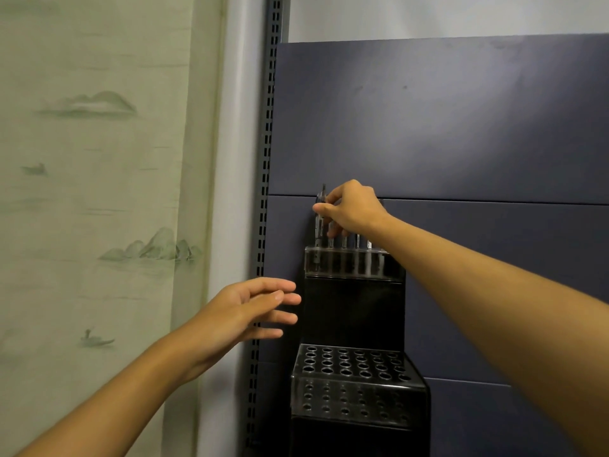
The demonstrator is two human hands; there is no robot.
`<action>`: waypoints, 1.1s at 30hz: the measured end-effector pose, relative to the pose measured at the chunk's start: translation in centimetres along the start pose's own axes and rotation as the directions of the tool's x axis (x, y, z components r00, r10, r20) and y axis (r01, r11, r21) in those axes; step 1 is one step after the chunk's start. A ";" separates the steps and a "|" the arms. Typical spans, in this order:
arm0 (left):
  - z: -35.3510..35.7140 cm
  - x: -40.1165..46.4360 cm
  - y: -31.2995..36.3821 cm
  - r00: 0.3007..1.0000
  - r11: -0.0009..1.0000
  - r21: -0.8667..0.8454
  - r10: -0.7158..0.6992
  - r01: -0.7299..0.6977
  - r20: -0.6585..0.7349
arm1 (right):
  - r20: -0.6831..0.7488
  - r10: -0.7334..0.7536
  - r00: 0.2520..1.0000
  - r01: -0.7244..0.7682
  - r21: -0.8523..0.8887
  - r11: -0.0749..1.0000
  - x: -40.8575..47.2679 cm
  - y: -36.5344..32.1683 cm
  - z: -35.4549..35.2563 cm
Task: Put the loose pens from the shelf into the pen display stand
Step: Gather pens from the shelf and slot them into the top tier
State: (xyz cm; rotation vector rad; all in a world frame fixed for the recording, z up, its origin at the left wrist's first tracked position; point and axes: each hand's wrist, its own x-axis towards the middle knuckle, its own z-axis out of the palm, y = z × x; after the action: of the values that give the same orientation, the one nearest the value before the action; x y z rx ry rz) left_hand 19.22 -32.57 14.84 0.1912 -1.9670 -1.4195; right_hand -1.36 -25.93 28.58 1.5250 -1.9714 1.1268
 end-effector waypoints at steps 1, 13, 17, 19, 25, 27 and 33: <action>0.0 0.0 0.0 1.000 1.000 0.003 0.000 0.000 0.000 | 0.006 0.004 1.000 -0.004 0.002 1.000 0.0 0.0 -0.1; 0.4 -0.6 0.3 1.000 1.000 0.007 -0.003 0.003 -0.005 | 0.023 0.003 1.000 -0.001 -0.104 0.995 0.2 -0.5 0.4; 0.2 -0.8 0.1 1.000 1.000 0.010 -0.011 0.011 -0.010 | 0.080 0.043 0.996 -0.034 -0.116 0.993 0.0 0.3 0.7; 0.2 -0.8 0.0 1.000 1.000 0.005 -0.016 0.016 -0.013 | 0.097 0.052 0.994 -0.039 -0.130 0.991 -0.1 0.4 0.7; 1.2 -0.4 0.3 1.000 0.999 -0.048 0.000 0.000 0.002 | 0.050 -0.034 0.998 0.036 -0.046 0.998 -2.3 -0.1 -0.8; 2.2 -0.1 0.9 0.998 0.997 -0.063 0.037 -0.034 0.051 | 0.072 -0.123 0.990 0.122 0.014 0.992 -4.2 -0.4 -1.8; 7.1 0.9 3.3 0.980 0.986 0.053 0.151 -0.159 0.133 | 0.044 -0.183 0.982 0.181 0.036 0.983 -11.2 2.7 -5.6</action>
State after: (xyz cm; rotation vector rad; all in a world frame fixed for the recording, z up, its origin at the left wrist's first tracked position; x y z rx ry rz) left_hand 15.15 -26.18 17.04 -0.0259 -2.0841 -1.2979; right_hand -1.12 -14.48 22.87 1.7241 -1.8083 1.0588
